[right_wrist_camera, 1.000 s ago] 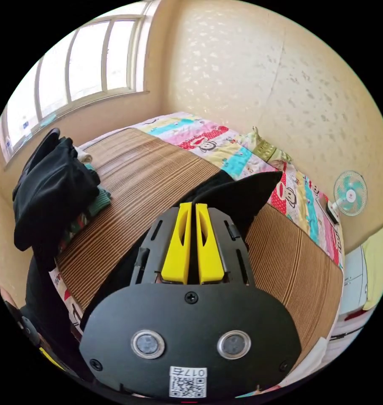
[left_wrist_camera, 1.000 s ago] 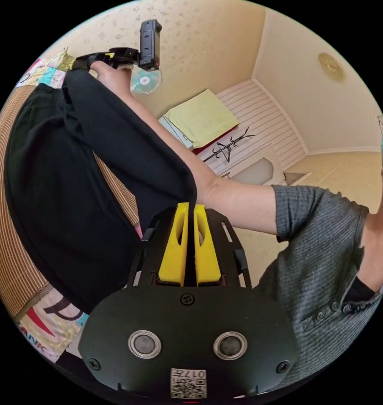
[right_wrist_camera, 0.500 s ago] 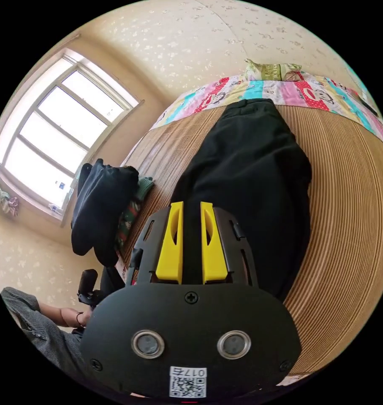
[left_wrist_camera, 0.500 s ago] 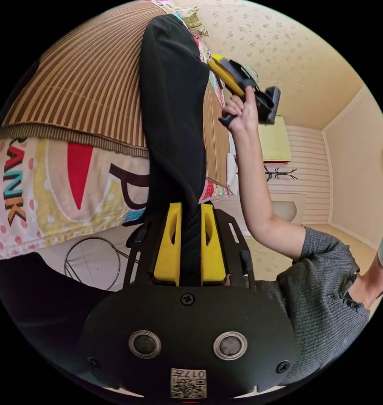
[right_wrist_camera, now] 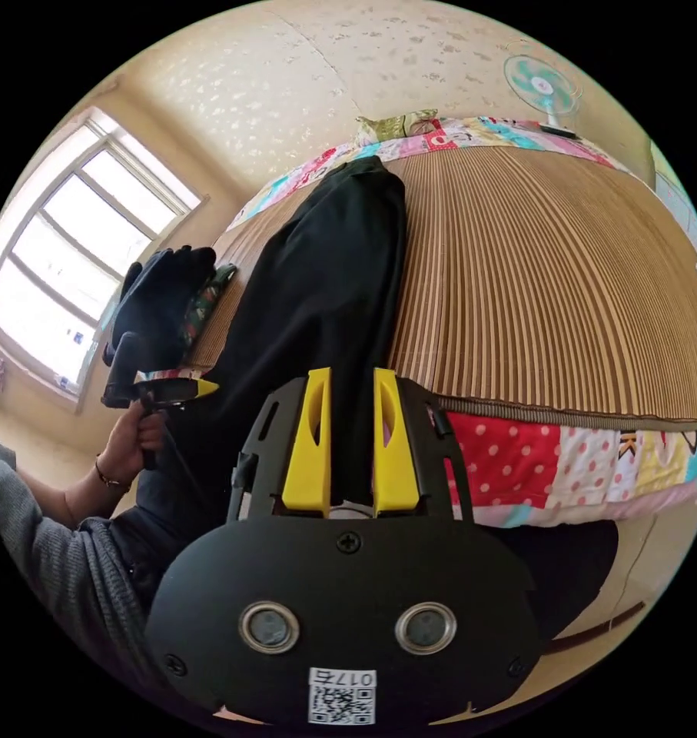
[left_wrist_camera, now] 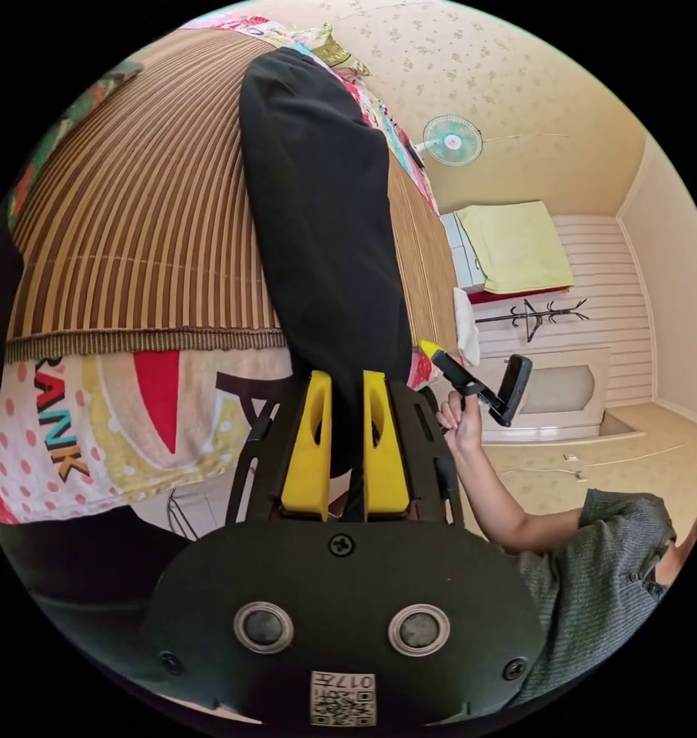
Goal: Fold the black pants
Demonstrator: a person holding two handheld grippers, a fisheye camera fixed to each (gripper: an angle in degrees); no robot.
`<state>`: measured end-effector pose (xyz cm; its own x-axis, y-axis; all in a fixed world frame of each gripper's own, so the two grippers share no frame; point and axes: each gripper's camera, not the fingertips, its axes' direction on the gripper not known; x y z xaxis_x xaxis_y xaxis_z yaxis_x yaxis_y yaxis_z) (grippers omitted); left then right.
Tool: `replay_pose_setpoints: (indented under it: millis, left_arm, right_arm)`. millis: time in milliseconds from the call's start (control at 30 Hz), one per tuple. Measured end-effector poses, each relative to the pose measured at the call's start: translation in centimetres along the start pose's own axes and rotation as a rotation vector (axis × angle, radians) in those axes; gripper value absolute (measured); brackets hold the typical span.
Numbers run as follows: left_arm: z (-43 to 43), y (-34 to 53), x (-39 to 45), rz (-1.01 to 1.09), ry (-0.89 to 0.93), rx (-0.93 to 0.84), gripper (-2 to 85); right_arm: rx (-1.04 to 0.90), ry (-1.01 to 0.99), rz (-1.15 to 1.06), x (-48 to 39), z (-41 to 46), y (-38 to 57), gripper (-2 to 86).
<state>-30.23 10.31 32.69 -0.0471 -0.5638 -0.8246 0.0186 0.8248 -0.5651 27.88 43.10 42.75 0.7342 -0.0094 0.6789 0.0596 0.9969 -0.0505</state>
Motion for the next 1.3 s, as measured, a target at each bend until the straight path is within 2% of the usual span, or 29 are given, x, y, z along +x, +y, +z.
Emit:
replay_pose_setpoints:
  millis: [133,233,633,733,833,900,967,1000,1067,1133,1200,1267,1300]
  left_arm:
    - [-0.9,1.1,1.7,0.046,-0.001,0.025,0.6]
    - [-1.5,1.8,1.7,0.032,-0.003,0.029,0.0]
    - [-3.0,3.1,2.1,0.01,-0.044,0.035,2.9]
    - [-3.8,2.6,2.5,0.031,-0.055,0.041,3.5]
    - [-5.1,1.4,2.3,0.025,-0.039,0.053,3.2]
    - [-6.7,0.4,2.8,0.04,0.042,0.065,1.5]
    - [-8.7,0.2,3.8,0.105,0.186,0.098,0.6]
    - [-10.1,0.5,4.3,0.163,0.295,0.125,0.2]
    - [-11.2,1.1,4.0,0.199,0.398,0.131,0.0]
    - [-10.4,1.8,3.4,0.174,0.328,0.068,-0.1]
    - [-6.9,2.9,2.1,0.076,0.042,-0.063,0.3]
    - [-4.9,3.6,0.6,0.006,-0.075,-0.111,1.1]
    - [-4.5,3.8,-0.5,-0.029,-0.078,-0.103,2.3]
  right_arm:
    - [-0.149,0.079,-0.105,-2.0,1.6,0.5,7.6]
    - [-0.117,0.119,-0.112,-2.0,-0.6,0.6,6.5]
    - [-0.118,0.012,-0.019,1.7,-8.5,2.0,7.0]
    - [-0.125,-0.096,-0.021,1.9,-9.6,1.6,7.0]
    - [-0.176,-0.15,-0.04,2.9,-11.2,0.0,3.3]
    - [-0.133,-0.25,-0.043,3.9,-14.2,-0.9,2.5]
    - [0.02,-0.427,-0.039,5.7,-20.8,-1.3,2.2]
    - [0.053,-0.454,-0.047,6.1,-22.4,-1.2,2.2]
    - [0.121,-0.474,-0.077,7.2,-27.1,-0.2,2.1]
    - [0.053,-0.468,-0.097,7.7,-27.2,0.4,2.2]
    - [-0.089,-0.377,-0.075,7.8,-24.8,1.2,2.3]
    - [-0.268,-0.191,-0.02,7.6,-20.7,2.3,2.8]
    - [-0.287,-0.176,-0.008,7.6,-20.2,2.5,3.0]
